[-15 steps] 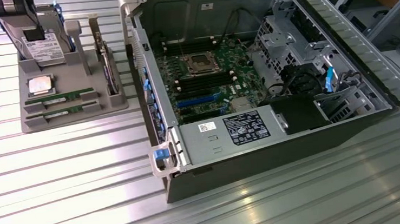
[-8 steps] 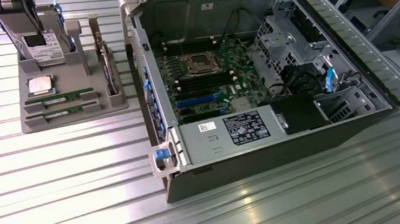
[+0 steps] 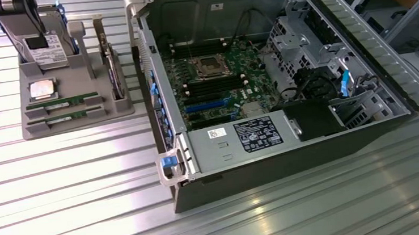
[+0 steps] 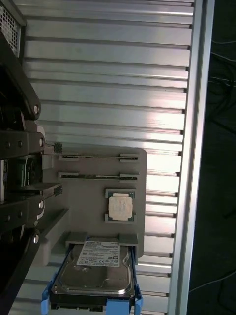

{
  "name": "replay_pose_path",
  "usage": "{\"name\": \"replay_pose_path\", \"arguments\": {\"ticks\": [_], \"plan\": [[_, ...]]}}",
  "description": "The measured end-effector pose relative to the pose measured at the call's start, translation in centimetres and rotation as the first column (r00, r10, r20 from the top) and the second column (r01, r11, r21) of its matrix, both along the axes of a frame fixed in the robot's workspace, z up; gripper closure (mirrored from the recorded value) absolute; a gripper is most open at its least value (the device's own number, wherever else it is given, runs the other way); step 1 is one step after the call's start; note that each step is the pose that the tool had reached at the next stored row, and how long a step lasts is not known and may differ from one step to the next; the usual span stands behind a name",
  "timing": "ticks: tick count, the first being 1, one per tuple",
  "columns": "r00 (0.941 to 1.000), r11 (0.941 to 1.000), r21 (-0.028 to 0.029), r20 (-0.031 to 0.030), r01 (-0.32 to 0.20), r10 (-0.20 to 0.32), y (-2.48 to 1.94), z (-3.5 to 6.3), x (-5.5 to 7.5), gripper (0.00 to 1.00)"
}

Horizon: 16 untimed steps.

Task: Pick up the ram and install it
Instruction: 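Pick up the ram and move it above insertion slot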

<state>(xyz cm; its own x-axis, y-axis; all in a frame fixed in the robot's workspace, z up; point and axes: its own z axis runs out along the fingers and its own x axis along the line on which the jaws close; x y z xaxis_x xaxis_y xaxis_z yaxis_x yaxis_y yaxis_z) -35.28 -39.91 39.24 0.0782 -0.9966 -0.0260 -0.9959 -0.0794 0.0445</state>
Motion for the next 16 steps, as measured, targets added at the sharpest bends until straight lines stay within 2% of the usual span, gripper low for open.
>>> {"name": "replay_pose_path", "arguments": {"ticks": [6,16], "plan": [[1.0,1.0,0.0001,0.0,0.0,0.0,-0.29,-0.53,0.0,0.64],[1.0,1.0,0.0005,0.0001,0.0,0.0,-0.4,-1.25,0.0,0.64]]}}
